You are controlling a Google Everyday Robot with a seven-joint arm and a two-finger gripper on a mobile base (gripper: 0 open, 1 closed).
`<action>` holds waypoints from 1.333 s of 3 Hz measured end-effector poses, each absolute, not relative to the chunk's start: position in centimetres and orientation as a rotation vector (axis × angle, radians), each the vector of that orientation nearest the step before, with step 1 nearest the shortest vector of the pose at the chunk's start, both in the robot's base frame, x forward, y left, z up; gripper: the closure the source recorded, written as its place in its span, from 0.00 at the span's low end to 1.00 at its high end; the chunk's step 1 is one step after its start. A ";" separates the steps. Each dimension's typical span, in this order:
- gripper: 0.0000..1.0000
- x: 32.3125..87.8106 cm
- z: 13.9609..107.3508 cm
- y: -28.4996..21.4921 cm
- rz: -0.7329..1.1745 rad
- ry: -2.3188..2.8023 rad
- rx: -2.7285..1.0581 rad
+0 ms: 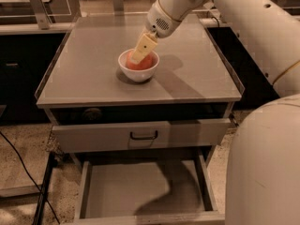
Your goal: Place apple into middle drawer
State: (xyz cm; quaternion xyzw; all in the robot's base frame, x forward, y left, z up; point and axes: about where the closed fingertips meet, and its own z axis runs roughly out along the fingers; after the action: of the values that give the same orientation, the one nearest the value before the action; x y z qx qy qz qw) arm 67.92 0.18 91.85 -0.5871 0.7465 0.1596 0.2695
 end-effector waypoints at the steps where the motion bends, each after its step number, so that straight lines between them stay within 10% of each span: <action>1: 0.40 67.7 91.6 0.6 0.441 2.010 -1.591; 4: 0.35 67.0 89.6 2.2 0.473 2.004 -1.646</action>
Offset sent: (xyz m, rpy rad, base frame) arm -0.0089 0.0168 -0.0141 0.0006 0.0307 0.0382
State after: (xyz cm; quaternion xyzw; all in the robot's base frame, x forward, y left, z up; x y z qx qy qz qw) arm 67.05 2.17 89.64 -0.6045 0.7360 0.1739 0.2503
